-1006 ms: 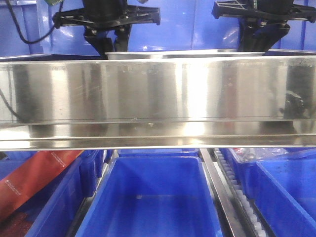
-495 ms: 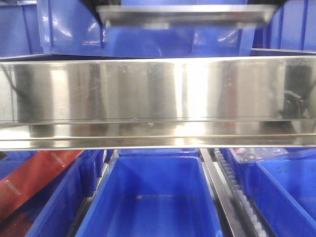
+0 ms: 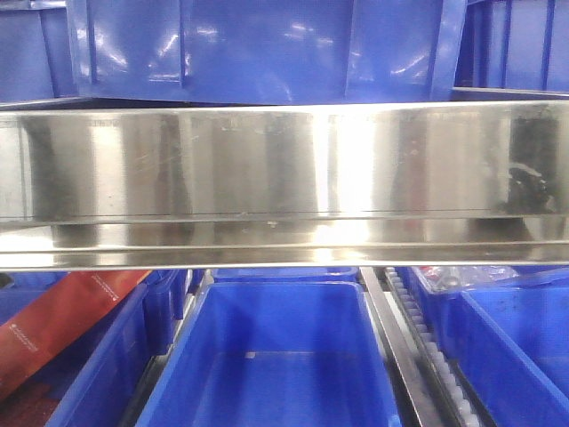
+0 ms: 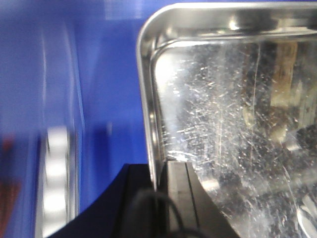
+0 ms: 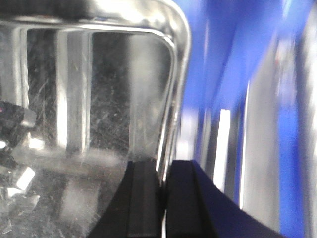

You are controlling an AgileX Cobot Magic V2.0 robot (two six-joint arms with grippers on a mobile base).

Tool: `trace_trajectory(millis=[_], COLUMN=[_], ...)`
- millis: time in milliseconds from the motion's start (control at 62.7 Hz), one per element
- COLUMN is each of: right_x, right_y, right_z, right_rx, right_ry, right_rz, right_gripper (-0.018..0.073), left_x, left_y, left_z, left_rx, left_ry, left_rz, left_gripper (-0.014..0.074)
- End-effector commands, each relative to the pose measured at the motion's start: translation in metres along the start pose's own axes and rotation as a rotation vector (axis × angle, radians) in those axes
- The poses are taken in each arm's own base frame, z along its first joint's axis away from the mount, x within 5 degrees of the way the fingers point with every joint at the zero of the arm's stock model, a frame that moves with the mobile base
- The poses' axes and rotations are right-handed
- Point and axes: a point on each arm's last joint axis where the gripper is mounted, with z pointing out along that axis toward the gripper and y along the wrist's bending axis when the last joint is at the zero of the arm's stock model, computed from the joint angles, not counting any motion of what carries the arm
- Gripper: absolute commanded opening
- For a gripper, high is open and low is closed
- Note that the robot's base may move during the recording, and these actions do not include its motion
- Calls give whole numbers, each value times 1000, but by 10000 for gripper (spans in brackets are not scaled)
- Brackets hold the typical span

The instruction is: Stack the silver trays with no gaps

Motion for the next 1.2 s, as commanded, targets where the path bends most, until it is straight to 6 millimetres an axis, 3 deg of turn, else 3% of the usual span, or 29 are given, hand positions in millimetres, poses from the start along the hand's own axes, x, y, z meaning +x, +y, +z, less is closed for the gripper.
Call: trace_trajectory(millis=[0, 223, 431, 1181], right_x=[-17, -30, -38, -39], right_y=[2, 3, 4, 4], right_z=[-16, -20, -23, -23], right_rx=[0, -9, -14, -15], right_ry=[-155, -298, -386, -401], right_rz=[-34, -34, -35, -35], right_gripper=[-79, -79, -79, -79], left_x=[-16, -35, -42, -45], left_y=[-1, -6, -9, -10], left_z=[-11, -17, -20, -21], left_rx=[37, 68, 88, 84], left_ry=[-161, -382, -472, -509], left_rz=[37, 127, 168, 200], left_gripper=[-19, -19, -19, -19])
